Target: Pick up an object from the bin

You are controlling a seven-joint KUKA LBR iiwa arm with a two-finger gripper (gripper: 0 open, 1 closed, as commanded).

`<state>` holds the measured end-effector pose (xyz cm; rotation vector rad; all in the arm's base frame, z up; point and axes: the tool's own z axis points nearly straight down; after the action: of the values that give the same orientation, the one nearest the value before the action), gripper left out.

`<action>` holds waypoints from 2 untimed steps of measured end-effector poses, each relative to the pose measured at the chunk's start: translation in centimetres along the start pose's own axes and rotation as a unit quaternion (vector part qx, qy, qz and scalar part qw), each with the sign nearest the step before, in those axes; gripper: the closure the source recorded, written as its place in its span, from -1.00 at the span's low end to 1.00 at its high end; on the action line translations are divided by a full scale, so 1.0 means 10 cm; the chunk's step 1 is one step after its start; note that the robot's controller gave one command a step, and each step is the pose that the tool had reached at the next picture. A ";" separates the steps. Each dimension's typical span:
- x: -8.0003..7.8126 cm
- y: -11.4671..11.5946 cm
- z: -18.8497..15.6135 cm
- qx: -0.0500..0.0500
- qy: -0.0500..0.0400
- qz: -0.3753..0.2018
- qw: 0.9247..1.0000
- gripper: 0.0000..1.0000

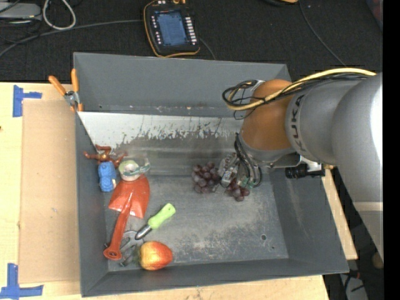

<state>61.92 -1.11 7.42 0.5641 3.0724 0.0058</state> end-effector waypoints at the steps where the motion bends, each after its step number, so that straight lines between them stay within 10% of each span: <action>1: 0.00 0.00 -0.06 0.000 0.000 -0.001 1.000 1.00; 2: 0.00 0.00 -0.11 0.000 0.000 -0.001 1.000 1.00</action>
Offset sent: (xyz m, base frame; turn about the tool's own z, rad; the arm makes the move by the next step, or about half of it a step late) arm -0.0001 0.0000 0.0060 -0.0007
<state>61.89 -1.11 8.53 0.5609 3.0737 0.0050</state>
